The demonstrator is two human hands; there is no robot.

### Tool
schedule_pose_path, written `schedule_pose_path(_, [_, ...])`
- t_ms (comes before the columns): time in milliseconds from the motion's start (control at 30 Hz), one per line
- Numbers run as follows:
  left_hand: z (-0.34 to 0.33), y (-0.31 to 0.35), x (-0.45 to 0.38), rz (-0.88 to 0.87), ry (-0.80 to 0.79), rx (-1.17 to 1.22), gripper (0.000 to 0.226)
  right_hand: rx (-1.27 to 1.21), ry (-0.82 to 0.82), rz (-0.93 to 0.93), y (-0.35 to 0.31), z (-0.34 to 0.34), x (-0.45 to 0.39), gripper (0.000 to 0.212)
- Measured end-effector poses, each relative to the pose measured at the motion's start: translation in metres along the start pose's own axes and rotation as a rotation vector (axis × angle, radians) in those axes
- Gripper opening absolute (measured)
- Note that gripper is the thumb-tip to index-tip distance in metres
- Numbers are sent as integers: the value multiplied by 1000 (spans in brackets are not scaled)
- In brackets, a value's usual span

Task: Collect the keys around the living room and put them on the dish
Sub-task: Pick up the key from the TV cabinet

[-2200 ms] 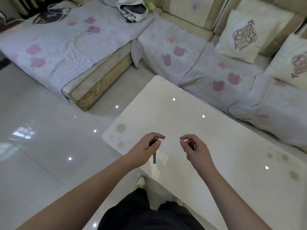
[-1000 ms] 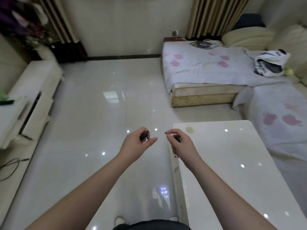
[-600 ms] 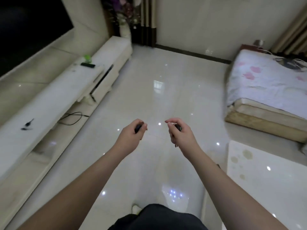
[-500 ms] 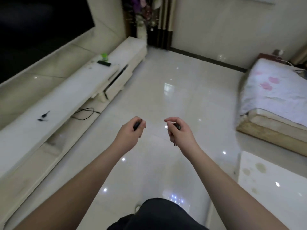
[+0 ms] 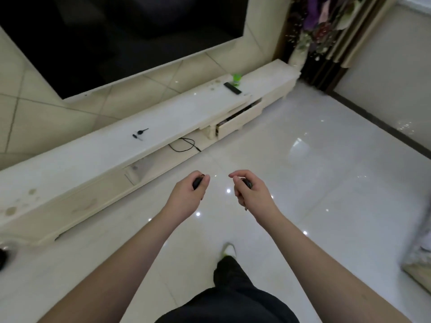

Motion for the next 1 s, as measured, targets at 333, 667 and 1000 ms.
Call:
schedule_pose_path(333, [52,4,-83,163,228,-76,32,35,-272,39,-24,-43,-152,15])
schedule_pose_path(667, [126,-36,-115,292,357,-2,32,-21,-484,-39,-25,-136,-230,16])
schedule_pose_path(1000, [256,-110,-204,335,430,150,32,57,-527,-76,-33,-272,-340,16])
Point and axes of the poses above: each hand's wrist, its own x-axis away from the middle knuckle, its own z-axis out of the back of the hand, y = z × x, the point moved 1 cm from there along -x, towards the middle knuckle, and after that the axes turned 4 degrees about z, right-handed, at the moved point
